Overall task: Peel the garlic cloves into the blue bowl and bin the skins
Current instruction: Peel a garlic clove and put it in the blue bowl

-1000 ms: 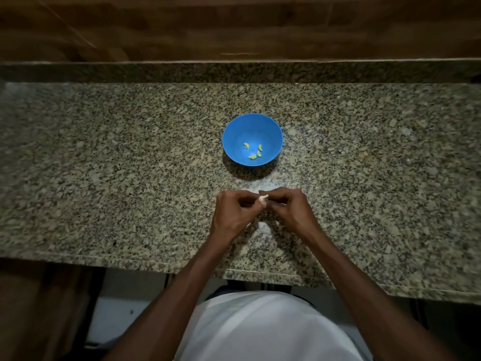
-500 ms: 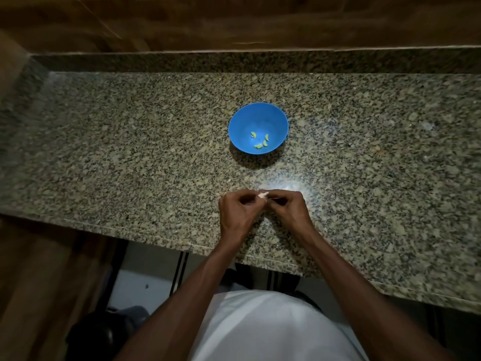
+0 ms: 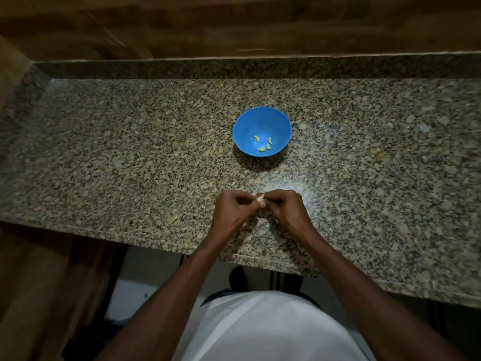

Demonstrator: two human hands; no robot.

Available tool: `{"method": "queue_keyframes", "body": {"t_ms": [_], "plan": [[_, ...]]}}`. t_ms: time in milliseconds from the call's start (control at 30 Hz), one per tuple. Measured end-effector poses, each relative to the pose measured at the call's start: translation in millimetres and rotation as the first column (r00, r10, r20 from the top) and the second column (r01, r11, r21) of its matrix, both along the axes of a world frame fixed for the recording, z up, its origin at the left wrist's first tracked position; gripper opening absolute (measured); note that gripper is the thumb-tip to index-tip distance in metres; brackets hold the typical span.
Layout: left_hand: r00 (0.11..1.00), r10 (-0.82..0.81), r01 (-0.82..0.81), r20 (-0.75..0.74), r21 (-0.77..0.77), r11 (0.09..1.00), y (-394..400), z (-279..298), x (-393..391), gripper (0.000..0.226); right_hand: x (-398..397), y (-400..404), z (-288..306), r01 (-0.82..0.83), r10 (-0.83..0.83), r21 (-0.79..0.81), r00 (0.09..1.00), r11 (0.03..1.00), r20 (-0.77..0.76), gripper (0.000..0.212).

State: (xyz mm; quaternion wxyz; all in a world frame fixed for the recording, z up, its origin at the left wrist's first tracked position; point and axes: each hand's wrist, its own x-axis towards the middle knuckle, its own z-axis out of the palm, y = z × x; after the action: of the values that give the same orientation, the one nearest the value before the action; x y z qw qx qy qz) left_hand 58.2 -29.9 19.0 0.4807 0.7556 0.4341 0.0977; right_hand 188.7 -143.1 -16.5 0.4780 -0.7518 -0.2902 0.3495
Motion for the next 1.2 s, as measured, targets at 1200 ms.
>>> {"method": "queue_keyframes", "body": {"t_ms": [1200], "plan": [[0.986, -0.165, 0.160, 0.001, -0.242, 0.957, 47, -5, -5, 0.015, -18, 12, 0, 0.128, -0.129, -0.084, 0.992, 0.988, 0.000, 0.016]]}}
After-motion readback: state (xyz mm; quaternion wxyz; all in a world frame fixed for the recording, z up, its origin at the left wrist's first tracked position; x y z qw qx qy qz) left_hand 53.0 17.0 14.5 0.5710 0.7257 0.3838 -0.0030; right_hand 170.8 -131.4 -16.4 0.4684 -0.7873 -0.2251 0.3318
